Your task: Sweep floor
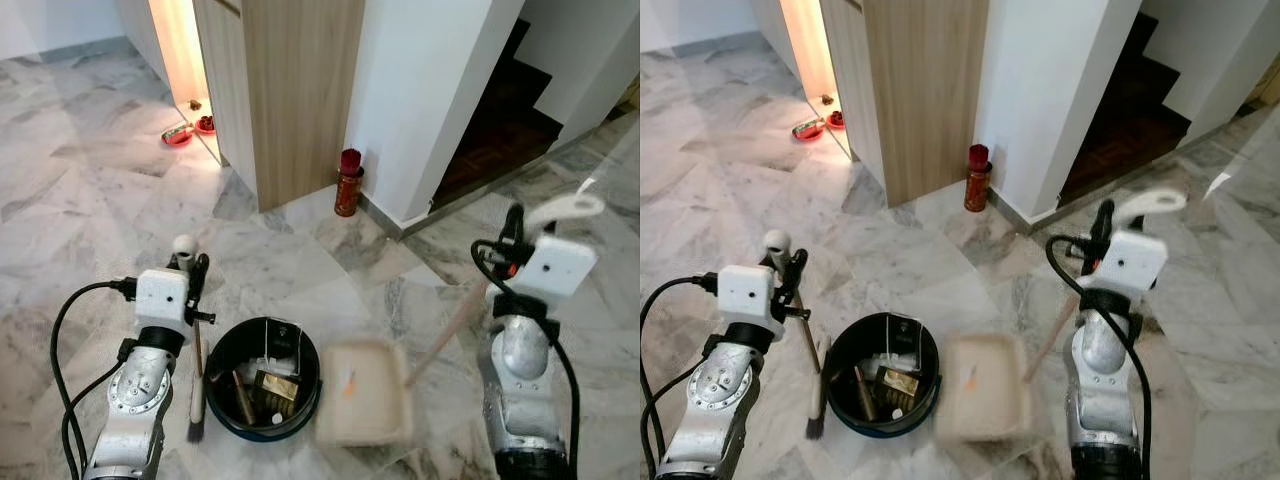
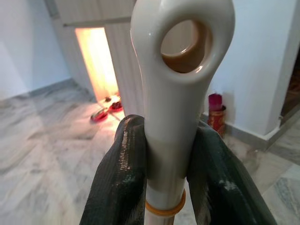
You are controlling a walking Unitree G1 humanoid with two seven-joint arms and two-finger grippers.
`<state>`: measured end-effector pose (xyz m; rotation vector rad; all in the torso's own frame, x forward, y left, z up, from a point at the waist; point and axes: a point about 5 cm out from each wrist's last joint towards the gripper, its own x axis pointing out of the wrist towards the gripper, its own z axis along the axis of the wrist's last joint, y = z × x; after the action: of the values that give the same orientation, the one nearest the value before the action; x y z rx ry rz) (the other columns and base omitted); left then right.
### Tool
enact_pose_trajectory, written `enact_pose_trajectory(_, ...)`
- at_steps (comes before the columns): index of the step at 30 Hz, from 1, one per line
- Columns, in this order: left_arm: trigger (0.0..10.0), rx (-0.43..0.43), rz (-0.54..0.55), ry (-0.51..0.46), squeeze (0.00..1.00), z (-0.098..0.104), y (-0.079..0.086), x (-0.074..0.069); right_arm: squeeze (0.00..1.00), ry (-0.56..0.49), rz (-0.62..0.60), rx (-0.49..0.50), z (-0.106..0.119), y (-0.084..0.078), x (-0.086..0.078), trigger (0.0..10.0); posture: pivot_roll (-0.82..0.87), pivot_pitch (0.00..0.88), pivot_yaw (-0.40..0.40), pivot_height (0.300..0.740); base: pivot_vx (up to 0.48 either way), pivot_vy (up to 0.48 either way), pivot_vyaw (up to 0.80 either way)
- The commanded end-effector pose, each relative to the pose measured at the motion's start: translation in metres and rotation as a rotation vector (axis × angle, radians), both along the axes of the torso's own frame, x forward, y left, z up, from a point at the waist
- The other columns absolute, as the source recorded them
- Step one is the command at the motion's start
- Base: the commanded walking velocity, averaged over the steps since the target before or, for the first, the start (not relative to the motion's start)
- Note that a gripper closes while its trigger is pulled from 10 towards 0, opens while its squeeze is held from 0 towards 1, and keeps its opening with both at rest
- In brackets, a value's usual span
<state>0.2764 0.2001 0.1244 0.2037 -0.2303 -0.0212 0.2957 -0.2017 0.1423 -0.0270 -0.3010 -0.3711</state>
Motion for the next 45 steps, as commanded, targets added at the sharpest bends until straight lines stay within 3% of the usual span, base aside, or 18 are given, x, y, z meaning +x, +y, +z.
enact_pose_trajectory(1,10.0,-0.042,-0.001,-0.007,0.0,0.0,-0.001,-0.001,0.0,-0.101,-0.032,-0.034,0.017,-0.008,-0.002,10.0,0.21,0.109,-0.087,0.74,0.0,0.0,0.0)
enact_pose_trajectory(10,10.0,-0.113,-0.007,0.035,0.0,-0.011,-0.003,-0.005,0.0,-0.106,-0.025,-0.057,0.012,-0.012,0.001,10.0,0.2,0.118,-0.093,0.74,0.0,0.0,0.0)
enact_pose_trajectory(18,10.0,-0.076,-0.003,0.058,0.0,-0.018,-0.001,-0.005,0.0,-0.075,-0.004,-0.022,-0.002,-0.01,0.0,10.0,0.19,0.098,-0.089,0.74,0.0,0.0,0.0)
enact_pose_trajectory(27,10.0,-0.085,-0.035,0.053,0.0,-0.018,-0.01,-0.003,0.0,-0.063,0.03,-0.023,-0.01,-0.007,0.0,10.0,0.18,0.076,-0.089,0.74,0.0,0.0,0.0)
enact_pose_trajectory(45,10.0,-0.088,-0.043,0.026,0.0,-0.013,-0.011,0.001,0.0,-0.05,0.044,-0.008,-0.016,-0.006,-0.003,10.0,0.18,0.079,-0.084,0.74,-0.03,0.0,0.0)
